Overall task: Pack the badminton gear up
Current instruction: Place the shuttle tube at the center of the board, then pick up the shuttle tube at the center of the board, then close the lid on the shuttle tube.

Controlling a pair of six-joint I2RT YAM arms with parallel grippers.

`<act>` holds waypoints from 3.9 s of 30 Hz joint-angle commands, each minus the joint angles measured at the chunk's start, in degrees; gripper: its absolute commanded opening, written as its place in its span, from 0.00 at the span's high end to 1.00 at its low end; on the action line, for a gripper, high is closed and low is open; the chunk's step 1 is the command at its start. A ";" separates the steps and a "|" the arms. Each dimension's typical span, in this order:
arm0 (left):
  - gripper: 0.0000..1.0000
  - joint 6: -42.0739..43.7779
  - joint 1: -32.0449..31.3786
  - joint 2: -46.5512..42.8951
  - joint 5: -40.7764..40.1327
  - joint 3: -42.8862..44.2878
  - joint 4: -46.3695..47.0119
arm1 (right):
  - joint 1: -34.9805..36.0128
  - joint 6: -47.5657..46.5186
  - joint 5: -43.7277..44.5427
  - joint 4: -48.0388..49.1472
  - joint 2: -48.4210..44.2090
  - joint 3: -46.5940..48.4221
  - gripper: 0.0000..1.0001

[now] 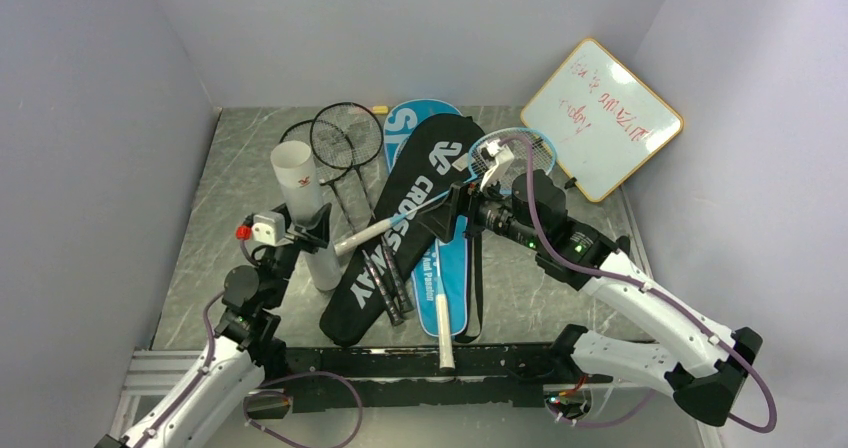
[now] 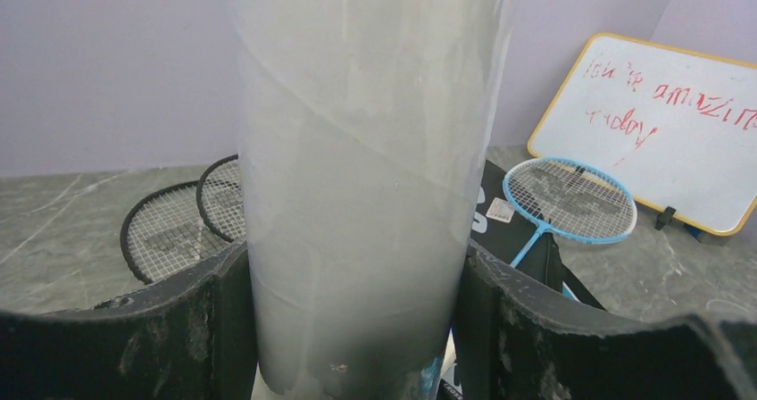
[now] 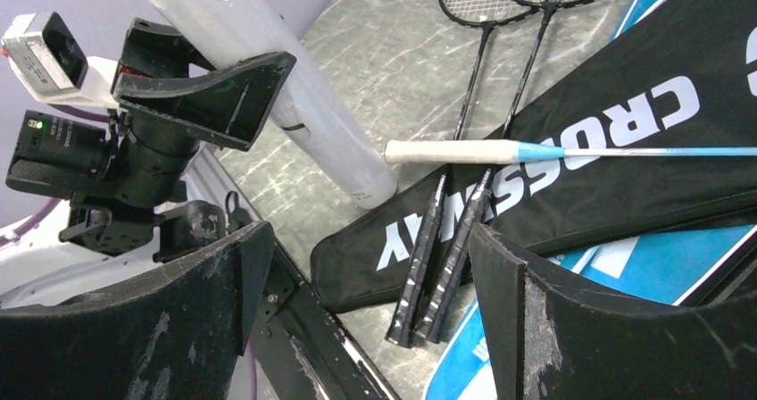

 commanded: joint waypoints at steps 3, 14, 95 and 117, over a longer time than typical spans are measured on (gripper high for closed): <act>0.60 -2.04 0.10 -3.19 0.13 0.57 -0.83 | 0.30 -1.05 -0.98 2.14 -0.92 1.09 0.15; 0.03 -1.57 0.10 -8.19 -2.61 7.94 -19.21 | 0.28 -0.33 -1.77 2.95 -0.97 0.86 0.15; 0.49 3.82 0.01 16.09 51.32 30.66 -14.95 | -27.77 13.70 44.21 -4.93 24.87 -15.40 0.44; 0.49 5.42 -0.74 16.10 53.15 27.02 -13.57 | -30.30 12.41 37.68 -0.73 29.97 -15.82 0.68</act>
